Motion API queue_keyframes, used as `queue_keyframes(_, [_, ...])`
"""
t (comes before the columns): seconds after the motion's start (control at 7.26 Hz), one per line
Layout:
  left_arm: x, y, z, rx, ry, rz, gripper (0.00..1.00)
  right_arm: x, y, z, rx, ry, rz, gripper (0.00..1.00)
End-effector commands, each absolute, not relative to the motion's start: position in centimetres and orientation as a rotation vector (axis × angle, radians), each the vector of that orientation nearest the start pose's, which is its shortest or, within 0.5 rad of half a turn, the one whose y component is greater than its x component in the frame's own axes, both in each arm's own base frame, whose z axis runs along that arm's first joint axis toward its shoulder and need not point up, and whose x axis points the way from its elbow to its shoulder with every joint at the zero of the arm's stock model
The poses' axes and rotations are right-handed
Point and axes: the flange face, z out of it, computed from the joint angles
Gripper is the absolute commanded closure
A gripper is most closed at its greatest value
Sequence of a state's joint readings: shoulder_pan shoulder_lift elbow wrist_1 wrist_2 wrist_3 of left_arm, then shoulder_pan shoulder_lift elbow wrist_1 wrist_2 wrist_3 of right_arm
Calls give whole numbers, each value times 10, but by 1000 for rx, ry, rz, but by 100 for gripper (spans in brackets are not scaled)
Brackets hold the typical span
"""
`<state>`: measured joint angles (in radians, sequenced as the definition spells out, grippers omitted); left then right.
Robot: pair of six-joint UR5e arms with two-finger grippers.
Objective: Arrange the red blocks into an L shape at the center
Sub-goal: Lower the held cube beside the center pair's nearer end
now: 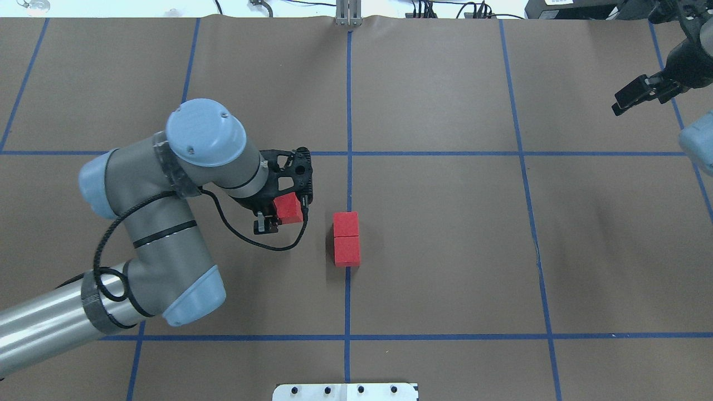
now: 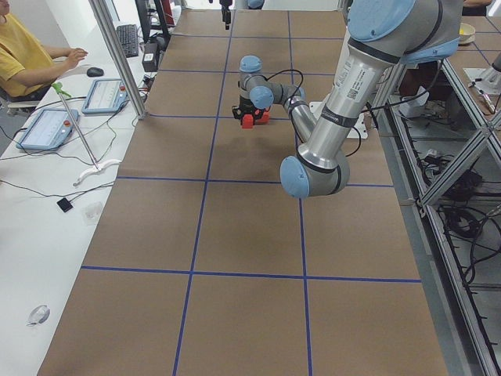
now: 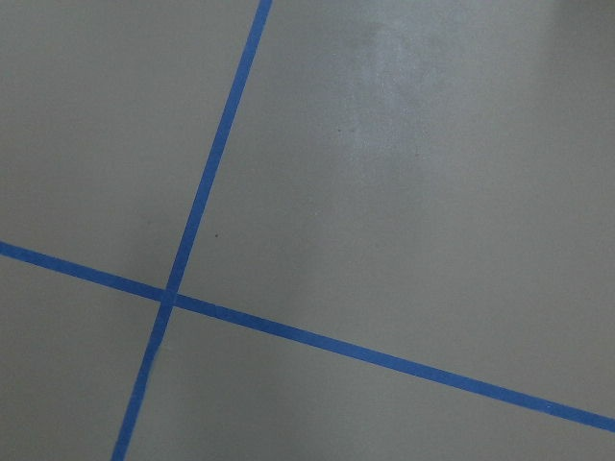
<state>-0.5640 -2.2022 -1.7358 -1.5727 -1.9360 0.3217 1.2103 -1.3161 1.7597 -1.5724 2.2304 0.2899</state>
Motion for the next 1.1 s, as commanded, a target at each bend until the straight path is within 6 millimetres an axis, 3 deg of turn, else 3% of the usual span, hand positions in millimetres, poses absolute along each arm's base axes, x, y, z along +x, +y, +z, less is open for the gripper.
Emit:
queue_keyframes(0.0, [564, -450, 200, 599, 619, 1425, 100, -139, -573, 433, 195, -752, -207, 1])
queue_keyframes(0.96, [584, -431, 206, 589, 619, 1502, 100, -139, -573, 433, 192, -753, -200, 1])
